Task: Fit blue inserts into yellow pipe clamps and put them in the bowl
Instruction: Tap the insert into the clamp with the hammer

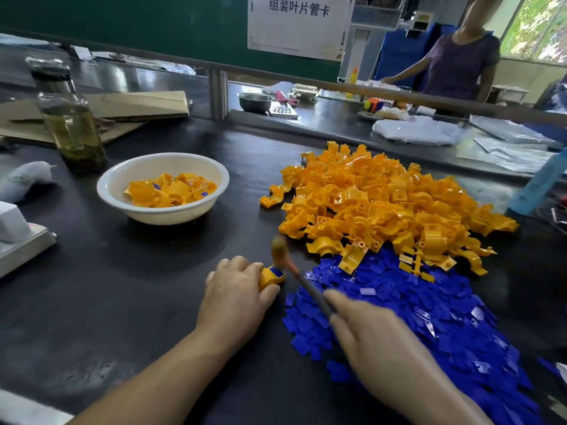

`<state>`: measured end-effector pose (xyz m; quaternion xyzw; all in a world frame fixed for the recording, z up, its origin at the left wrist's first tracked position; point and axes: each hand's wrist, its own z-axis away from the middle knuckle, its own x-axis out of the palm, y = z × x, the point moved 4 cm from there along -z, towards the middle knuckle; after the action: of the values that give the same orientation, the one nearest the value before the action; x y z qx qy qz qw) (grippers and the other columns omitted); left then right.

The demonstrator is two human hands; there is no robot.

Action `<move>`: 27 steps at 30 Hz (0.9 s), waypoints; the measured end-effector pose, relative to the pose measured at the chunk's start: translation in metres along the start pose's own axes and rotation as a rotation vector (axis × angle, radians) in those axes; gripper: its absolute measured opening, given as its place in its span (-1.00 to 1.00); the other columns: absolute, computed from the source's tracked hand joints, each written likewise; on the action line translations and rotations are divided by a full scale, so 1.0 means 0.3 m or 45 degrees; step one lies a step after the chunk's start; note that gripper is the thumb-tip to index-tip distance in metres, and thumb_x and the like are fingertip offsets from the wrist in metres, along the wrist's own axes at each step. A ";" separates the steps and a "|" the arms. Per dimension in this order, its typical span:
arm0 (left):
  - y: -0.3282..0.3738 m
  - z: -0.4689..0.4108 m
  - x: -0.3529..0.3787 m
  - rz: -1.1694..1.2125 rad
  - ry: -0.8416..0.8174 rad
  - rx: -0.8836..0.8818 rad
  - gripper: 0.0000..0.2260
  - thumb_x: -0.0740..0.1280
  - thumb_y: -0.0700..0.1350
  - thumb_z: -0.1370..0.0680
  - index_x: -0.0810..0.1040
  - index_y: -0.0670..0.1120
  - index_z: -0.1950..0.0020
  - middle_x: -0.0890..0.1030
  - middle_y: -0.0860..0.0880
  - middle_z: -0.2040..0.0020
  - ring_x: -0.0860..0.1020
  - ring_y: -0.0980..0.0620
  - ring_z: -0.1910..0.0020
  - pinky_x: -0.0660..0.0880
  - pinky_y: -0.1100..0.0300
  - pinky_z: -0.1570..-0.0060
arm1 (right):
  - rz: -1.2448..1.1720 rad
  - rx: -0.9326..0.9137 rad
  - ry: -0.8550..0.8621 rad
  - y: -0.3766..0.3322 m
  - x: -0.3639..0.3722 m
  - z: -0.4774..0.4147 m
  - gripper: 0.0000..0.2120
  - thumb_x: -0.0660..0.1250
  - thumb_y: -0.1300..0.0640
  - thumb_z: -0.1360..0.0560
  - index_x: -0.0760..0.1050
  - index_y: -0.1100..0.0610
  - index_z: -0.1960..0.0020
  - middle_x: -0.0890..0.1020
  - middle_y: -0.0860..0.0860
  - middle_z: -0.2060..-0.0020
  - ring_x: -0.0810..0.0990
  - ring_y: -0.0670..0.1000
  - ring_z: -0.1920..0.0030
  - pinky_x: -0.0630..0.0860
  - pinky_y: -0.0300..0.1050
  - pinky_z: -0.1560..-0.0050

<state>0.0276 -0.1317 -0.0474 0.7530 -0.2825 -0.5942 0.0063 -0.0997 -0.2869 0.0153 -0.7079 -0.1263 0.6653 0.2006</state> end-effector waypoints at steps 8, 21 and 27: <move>-0.002 0.001 -0.001 -0.006 0.022 0.012 -0.59 0.21 0.27 -0.54 0.54 0.08 -0.27 0.51 0.06 -0.09 0.41 0.01 -0.11 0.35 0.09 -0.09 | -0.019 0.048 0.052 0.062 -0.050 0.047 -0.79 0.17 -0.04 -0.59 0.29 -0.34 -0.15 0.54 -0.18 0.27 0.50 -0.25 0.20 0.44 -0.29 0.30; -0.070 -0.072 -0.084 1.281 -0.035 -0.664 -0.76 0.37 0.13 -0.53 0.63 -0.04 0.10 0.61 0.04 0.23 0.53 0.10 0.28 0.41 0.21 0.30 | 0.576 0.180 0.068 0.214 -0.113 0.124 -0.59 0.07 -0.24 -0.56 0.10 -0.23 -0.37 0.46 -0.17 0.00 0.45 -0.17 0.03 0.46 -0.27 0.02; -0.162 -0.309 -0.234 2.190 0.117 -0.997 -0.66 0.16 0.17 -0.62 0.49 -0.06 0.12 0.51 0.01 0.23 0.47 0.11 0.31 0.44 0.28 0.33 | 0.578 0.166 0.282 0.233 -0.139 -0.009 -0.62 0.14 -0.18 -0.55 0.28 -0.15 -0.35 0.49 -0.14 -0.10 0.44 -0.09 -0.09 0.41 -0.19 -0.05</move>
<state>0.1219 -0.0906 0.0256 0.2536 -0.5208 -0.4082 0.7056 -0.1066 -0.3678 0.0208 -0.7723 0.1017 0.6183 0.1039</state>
